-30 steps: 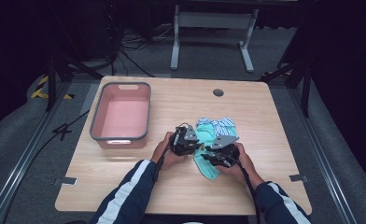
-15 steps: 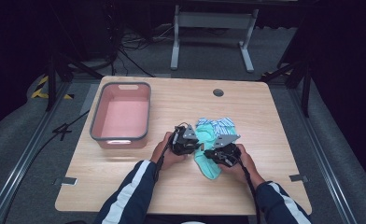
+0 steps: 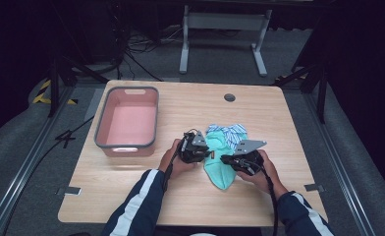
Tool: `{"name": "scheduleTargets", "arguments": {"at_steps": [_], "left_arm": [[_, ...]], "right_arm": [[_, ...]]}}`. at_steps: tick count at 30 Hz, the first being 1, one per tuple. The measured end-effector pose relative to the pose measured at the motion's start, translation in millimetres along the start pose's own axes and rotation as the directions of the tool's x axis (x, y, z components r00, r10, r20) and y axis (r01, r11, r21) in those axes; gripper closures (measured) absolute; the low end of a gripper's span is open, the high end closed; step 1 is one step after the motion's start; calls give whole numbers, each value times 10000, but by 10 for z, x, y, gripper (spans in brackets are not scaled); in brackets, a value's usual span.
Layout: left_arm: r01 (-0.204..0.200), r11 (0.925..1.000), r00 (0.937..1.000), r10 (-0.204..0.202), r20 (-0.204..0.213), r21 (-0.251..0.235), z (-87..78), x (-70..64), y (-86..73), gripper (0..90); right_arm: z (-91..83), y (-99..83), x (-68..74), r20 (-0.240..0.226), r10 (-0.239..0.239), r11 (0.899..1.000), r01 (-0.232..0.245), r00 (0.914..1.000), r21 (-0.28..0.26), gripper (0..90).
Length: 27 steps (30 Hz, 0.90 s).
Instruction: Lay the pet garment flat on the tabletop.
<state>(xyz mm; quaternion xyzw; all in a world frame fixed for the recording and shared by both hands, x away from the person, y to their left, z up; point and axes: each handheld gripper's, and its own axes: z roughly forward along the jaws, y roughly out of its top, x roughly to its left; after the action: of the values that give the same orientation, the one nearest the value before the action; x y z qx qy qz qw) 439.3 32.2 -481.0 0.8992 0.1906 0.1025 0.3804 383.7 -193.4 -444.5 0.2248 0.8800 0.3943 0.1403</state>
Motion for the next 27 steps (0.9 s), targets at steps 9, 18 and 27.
{"name": "scheduleTargets", "arguments": {"at_steps": [9,18,27], "left_arm": [[44,10000,10000,-44,21,-13,1,1,0,763],[22,10000,10000,-22,10,-15,1,5,0,763],[99,9999,9999,-99,40,17,-1,4,-1,764]], "right_arm": [[-117,-53,17,117,-68,10000,69,9999,-13,862],[-263,-130,23,339,-73,10000,73,9994,-5,862],[-439,-262,48,490,37,10000,-35,9988,-45,859]]}}
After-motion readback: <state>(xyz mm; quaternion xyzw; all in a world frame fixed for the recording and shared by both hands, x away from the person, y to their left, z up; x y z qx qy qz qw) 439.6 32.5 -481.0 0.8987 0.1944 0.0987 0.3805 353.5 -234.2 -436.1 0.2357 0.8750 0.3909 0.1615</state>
